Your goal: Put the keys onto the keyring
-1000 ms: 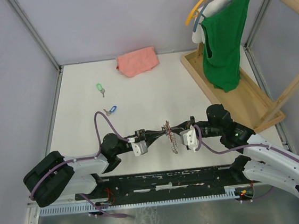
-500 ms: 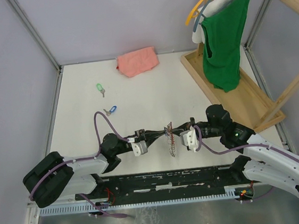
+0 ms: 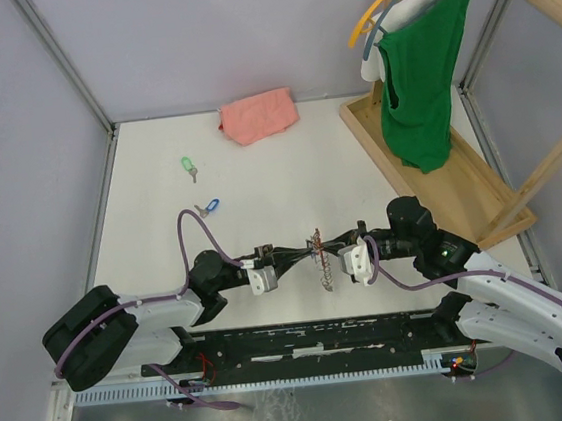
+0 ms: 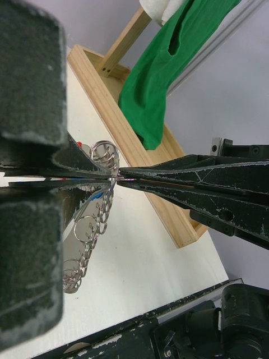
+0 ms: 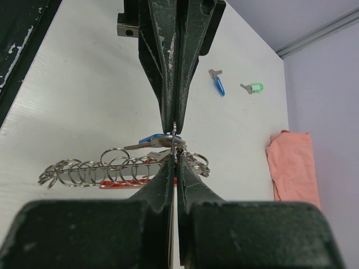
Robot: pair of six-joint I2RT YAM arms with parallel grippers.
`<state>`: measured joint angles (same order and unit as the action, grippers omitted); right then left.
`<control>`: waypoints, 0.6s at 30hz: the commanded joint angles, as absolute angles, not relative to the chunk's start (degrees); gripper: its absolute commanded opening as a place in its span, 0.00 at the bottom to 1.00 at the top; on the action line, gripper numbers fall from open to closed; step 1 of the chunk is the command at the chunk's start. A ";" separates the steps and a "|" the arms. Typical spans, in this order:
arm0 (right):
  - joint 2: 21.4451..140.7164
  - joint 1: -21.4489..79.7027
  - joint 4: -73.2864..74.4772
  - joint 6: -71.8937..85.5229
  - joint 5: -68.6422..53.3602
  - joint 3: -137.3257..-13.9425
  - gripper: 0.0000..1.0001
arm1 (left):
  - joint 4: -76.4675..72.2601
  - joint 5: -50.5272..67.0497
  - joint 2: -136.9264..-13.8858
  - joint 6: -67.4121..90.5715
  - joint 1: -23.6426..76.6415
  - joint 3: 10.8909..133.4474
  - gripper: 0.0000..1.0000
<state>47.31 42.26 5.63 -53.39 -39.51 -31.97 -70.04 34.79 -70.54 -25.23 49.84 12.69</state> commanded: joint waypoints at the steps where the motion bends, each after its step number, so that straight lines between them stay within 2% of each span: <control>1: 46.84 42.10 2.47 -53.26 -39.81 -33.60 0.00 | -71.81 36.17 -70.12 -26.98 49.56 13.25 0.03; 18: 47.02 42.10 2.89 -53.26 -41.00 -34.02 0.01 | -72.17 35.65 -70.75 -27.16 49.57 13.60 0.03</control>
<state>47.31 42.26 5.63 -53.36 -39.53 -31.97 -69.95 35.09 -70.59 -25.26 49.84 12.69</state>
